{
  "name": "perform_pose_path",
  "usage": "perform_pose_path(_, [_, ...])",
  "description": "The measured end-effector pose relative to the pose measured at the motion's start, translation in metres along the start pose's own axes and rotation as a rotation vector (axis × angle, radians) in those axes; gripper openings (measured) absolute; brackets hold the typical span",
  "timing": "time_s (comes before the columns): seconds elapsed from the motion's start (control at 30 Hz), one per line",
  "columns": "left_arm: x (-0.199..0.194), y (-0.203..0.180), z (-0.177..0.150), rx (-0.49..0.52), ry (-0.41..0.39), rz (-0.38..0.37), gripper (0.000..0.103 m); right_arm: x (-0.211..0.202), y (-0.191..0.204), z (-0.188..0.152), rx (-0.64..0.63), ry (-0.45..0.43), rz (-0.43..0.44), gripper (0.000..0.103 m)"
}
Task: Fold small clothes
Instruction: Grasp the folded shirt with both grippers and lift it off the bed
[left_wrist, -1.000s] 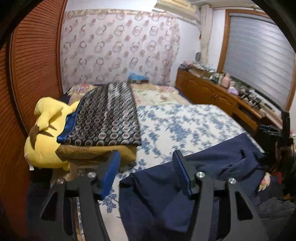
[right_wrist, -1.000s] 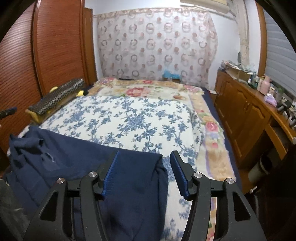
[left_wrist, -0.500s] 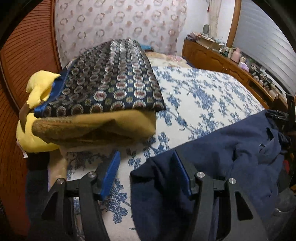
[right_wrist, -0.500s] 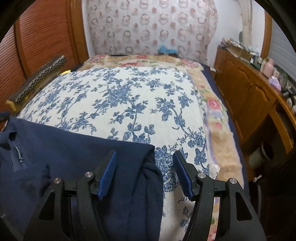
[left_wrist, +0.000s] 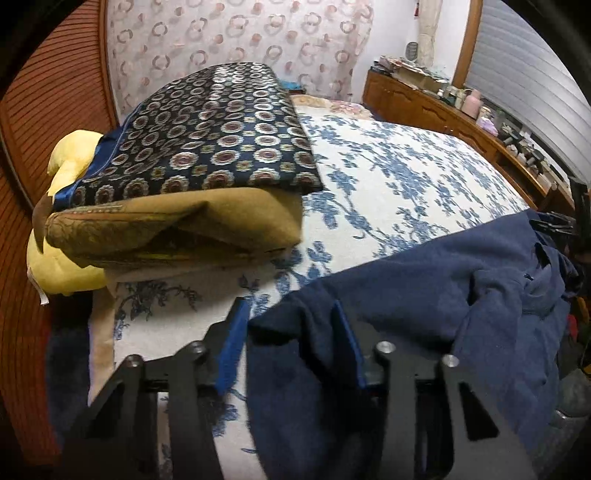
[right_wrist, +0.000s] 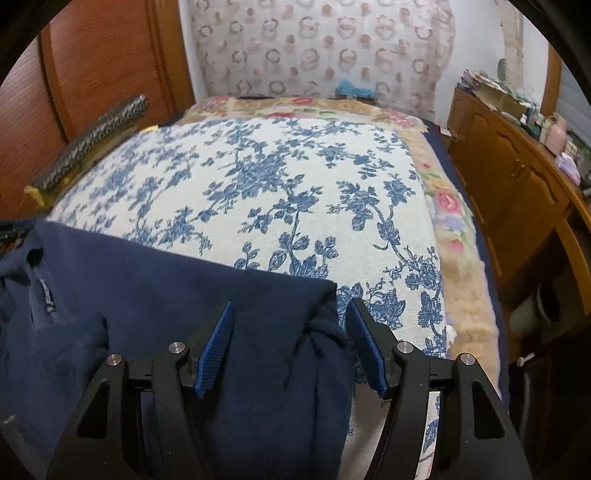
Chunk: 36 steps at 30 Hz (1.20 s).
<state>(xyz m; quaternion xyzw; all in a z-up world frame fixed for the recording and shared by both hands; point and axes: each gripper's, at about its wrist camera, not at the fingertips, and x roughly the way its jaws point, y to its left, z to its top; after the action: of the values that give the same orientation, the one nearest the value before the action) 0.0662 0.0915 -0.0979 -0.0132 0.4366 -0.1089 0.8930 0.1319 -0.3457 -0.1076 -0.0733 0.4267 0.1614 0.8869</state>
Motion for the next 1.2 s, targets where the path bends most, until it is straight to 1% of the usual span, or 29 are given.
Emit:
perform_pose_path(0.07, [0.0,-0.002,0.0,0.002,-0.002,-0.01,0.033,0.001,0.003,0.001,-0.008,0.01,0.013,0.064])
perform_pose_path(0.1, [0.0,-0.003,0.0,0.002,-0.001,-0.019,0.029,0.0,0.005,0.0,-0.022,0.013,0.015,0.06])
perform_pose_path(0.13, [0.0,-0.005,0.001,0.002,0.0,-0.025,0.024,0.0,0.006,0.0,-0.027,0.013,0.02,0.053])
perform_pose_path(0.17, [0.0,-0.006,0.0,0.003,0.001,-0.036,0.021,0.0,0.007,0.0,-0.028,0.013,0.032,0.048])
perform_pose_path(0.2, [-0.001,-0.007,0.0,0.006,-0.001,-0.048,0.013,-0.001,0.008,0.0,-0.031,0.012,0.047,0.036])
perform_pose_path(0.23, [-0.004,-0.009,0.0,0.008,-0.011,-0.053,0.011,-0.002,0.009,-0.001,-0.035,0.011,0.062,0.019])
perform_pose_path(0.27, [-0.007,-0.009,0.001,0.008,-0.023,-0.043,0.011,-0.003,0.011,-0.002,-0.035,0.011,0.086,0.013])
perform_pose_path(0.3, [-0.017,-0.01,0.001,-0.005,-0.055,-0.036,0.009,-0.005,0.012,-0.004,-0.035,0.005,0.085,0.009])
perform_pose_path(0.37, [-0.032,-0.012,0.003,-0.014,-0.101,-0.061,0.008,-0.014,0.014,-0.006,-0.015,-0.016,0.06,0.008])
perform_pose_path(0.43, [-0.059,-0.018,0.006,-0.013,-0.169,-0.085,0.008,-0.034,0.018,-0.007,0.004,-0.078,0.066,0.007])
perform_pose_path(0.5, [-0.081,-0.023,0.011,-0.013,-0.221,-0.101,0.007,-0.06,0.024,-0.006,0.014,-0.142,0.084,0.007])
perform_pose_path(0.57, [-0.105,-0.029,0.017,0.002,-0.276,-0.117,0.007,-0.094,0.034,-0.001,0.021,-0.214,0.121,0.007])
perform_pose_path(0.63, [-0.131,-0.036,0.024,0.024,-0.336,-0.129,0.007,-0.125,0.047,0.004,-0.021,-0.282,0.11,0.007])
perform_pose_path(0.77, [-0.163,-0.039,0.041,0.038,-0.42,-0.137,0.007,-0.174,0.065,0.02,-0.069,-0.389,0.097,0.007])
perform_pose_path(0.83, [-0.18,-0.037,0.053,0.029,-0.466,-0.167,0.007,-0.196,0.069,0.03,-0.091,-0.44,0.084,0.007])
perform_pose_path(0.97, [-0.21,-0.042,0.072,0.058,-0.546,-0.155,0.007,-0.233,0.076,0.049,-0.131,-0.507,0.087,0.007])
perform_pose_path(1.0, [-0.223,-0.04,0.078,0.062,-0.575,-0.149,0.007,-0.242,0.077,0.054,-0.148,-0.526,0.074,0.007])
perform_pose_path(1.03, [-0.229,-0.04,0.081,0.063,-0.59,-0.147,0.007,-0.255,0.077,0.06,-0.158,-0.553,0.062,0.007])
perform_pose_path(1.1, [-0.249,-0.039,0.087,0.072,-0.639,-0.136,0.007,-0.281,0.075,0.072,-0.155,-0.613,0.076,0.007])
perform_pose_path(1.2, [-0.276,-0.034,0.097,0.083,-0.704,-0.125,0.007,-0.313,0.076,0.085,-0.175,-0.676,0.044,0.007])
